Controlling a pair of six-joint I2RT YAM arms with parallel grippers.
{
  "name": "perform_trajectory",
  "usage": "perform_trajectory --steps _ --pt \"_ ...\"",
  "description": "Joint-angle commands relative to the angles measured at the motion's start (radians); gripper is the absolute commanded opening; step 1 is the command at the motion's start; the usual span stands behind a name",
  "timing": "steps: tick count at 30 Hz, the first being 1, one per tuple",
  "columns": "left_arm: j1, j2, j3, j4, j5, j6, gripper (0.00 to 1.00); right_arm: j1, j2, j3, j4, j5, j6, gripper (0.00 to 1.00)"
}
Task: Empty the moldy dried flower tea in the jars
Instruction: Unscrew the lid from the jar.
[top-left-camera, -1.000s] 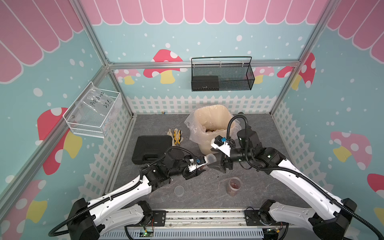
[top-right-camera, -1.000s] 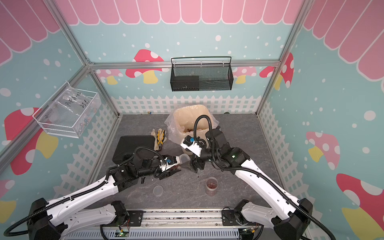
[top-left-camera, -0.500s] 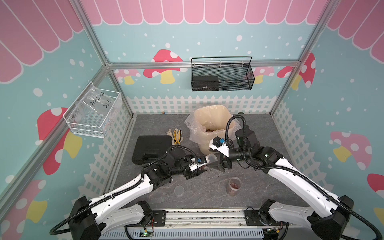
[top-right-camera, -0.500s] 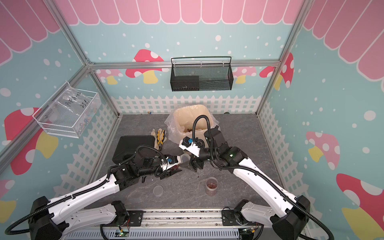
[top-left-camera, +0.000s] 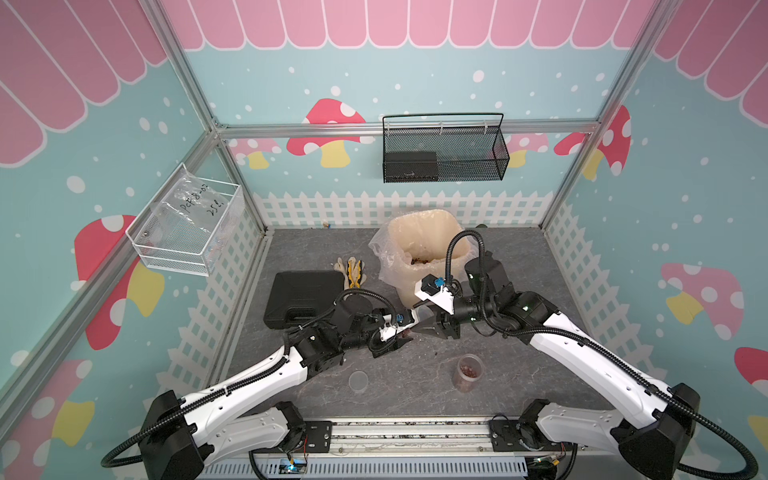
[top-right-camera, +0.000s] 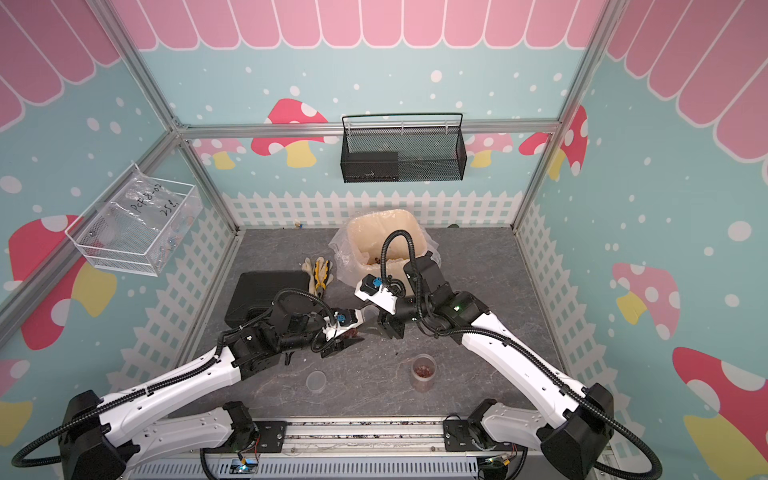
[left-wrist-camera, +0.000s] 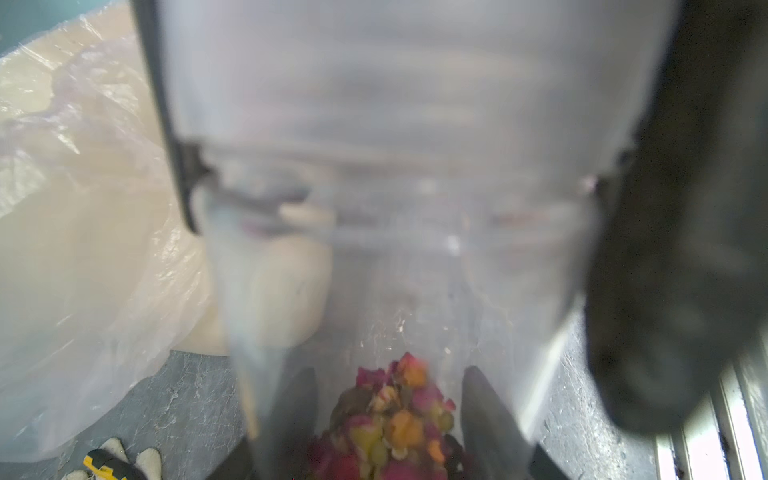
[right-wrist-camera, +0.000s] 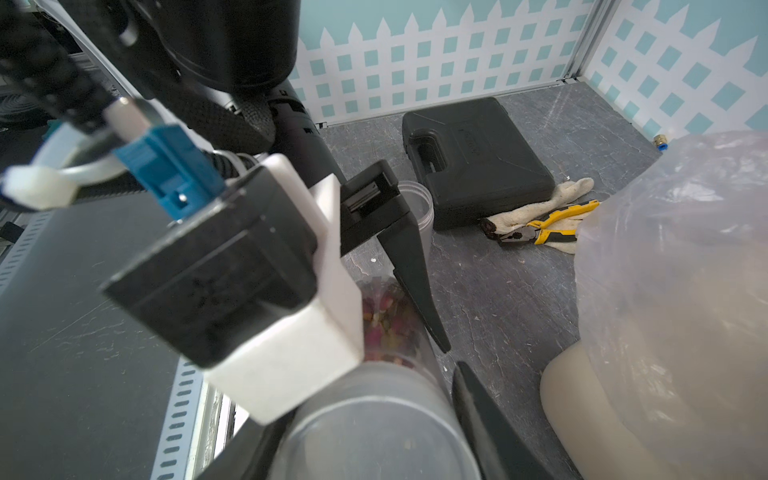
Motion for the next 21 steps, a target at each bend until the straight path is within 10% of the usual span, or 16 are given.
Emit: perform_trajectory --steps 1,14,21 --pt "-0.004 0.003 0.028 0.043 -0.014 -0.031 0.12 0.014 0.004 -0.009 0.005 0.015 -0.013 0.22" --pt "-0.005 -0.023 -0.014 0.074 -0.005 -0.031 0.72 0.013 -0.077 -0.013 0.003 0.023 0.002 0.05" --pt "-0.004 -0.037 -0.03 0.081 0.011 -0.021 0.82 0.013 -0.11 -0.022 0.005 0.031 0.003 0.04"
